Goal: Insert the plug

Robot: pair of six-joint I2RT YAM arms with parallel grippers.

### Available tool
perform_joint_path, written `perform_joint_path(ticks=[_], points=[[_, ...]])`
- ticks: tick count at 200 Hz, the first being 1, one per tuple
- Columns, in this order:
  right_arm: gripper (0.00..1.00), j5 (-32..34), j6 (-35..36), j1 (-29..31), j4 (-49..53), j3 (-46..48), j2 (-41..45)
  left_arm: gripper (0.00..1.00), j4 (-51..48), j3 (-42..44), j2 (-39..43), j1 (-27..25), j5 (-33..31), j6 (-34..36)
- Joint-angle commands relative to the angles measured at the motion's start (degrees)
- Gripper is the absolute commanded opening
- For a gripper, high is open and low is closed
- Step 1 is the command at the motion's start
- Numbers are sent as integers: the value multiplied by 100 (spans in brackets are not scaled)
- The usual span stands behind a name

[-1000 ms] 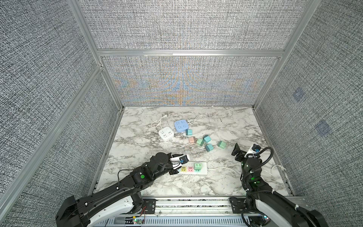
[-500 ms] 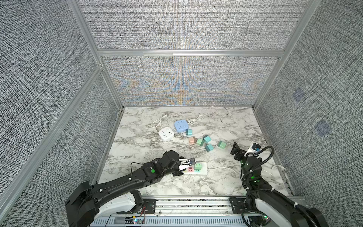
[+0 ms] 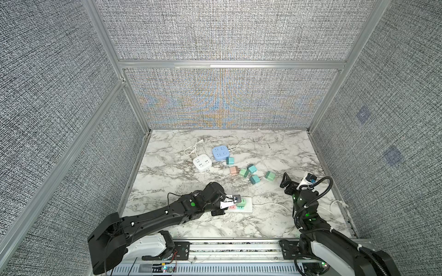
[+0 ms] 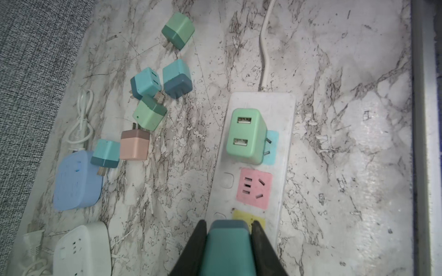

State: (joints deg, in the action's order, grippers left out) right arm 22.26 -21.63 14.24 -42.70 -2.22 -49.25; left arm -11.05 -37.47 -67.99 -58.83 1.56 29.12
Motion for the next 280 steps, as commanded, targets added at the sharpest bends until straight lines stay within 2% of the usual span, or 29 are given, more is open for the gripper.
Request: perform_joint_path(ticks=[1, 67, 119, 165, 280], points=[[99, -3, -37, 0, -96, -11, -7, 0, -138, -175, -221, -19, 237, 57], [100, -64, -13, -4, -103, -68, -118, 0, -310, -622, -795, -32, 525, 517], [99, -96, 14, -9, -99, -122, -229, 0, -584, -764, -997, -28, 354, 991], [99, -151, 35, -4, -106, -206, -368, 0, -541, -701, -1035, -28, 769, 1394], [99, -169, 36, -7, -90, -235, -436, 0, -608, -969, -1571, -32, 718, 1563]])
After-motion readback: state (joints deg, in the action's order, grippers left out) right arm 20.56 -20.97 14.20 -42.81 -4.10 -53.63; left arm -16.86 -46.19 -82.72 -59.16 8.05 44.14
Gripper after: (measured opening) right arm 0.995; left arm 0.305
